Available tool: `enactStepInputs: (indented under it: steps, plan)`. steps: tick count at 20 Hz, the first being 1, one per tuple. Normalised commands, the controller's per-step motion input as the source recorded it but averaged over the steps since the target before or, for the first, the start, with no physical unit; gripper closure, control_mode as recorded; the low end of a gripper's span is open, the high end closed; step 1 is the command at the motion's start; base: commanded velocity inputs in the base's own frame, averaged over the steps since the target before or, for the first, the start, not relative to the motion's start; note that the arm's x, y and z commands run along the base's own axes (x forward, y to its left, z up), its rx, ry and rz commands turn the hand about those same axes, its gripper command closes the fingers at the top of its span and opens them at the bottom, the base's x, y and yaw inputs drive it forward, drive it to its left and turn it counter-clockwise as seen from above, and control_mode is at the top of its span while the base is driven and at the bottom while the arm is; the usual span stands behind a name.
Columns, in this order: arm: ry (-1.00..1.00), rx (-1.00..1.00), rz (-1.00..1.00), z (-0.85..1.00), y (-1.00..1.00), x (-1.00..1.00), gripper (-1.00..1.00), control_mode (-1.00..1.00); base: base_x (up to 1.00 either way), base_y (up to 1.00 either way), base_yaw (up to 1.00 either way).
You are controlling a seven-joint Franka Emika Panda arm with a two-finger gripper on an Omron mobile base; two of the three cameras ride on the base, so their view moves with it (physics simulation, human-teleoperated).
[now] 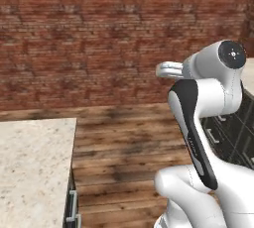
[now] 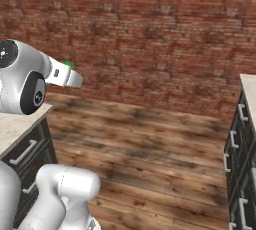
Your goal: Locate and retrieve the soap dispenser and sponge from the cabinet. Place them next to the sink.
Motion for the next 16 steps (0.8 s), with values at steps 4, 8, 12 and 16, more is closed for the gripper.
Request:
enactStepInputs:
  steps: [4, 8, 12, 16]
  plan:
    - [0.00, 0.00, 0.00, 0.00, 0.00, 0.00, 1.00, 1.00, 0.00, 0.02, 0.50]
    - [0.00, 0.00, 0.00, 0.00, 0.00, 0.00, 1.00, 1.00, 0.09, 0.03, 0.49]
    - [0.00, 0.00, 0.00, 0.00, 0.00, 0.00, 1.00, 1.00, 0.00, 0.10, 0.50]
    - [0.00, 0.00, 0.00, 0.00, 0.00, 0.00, 1.00, 1.00, 0.00, 0.15, 0.50]
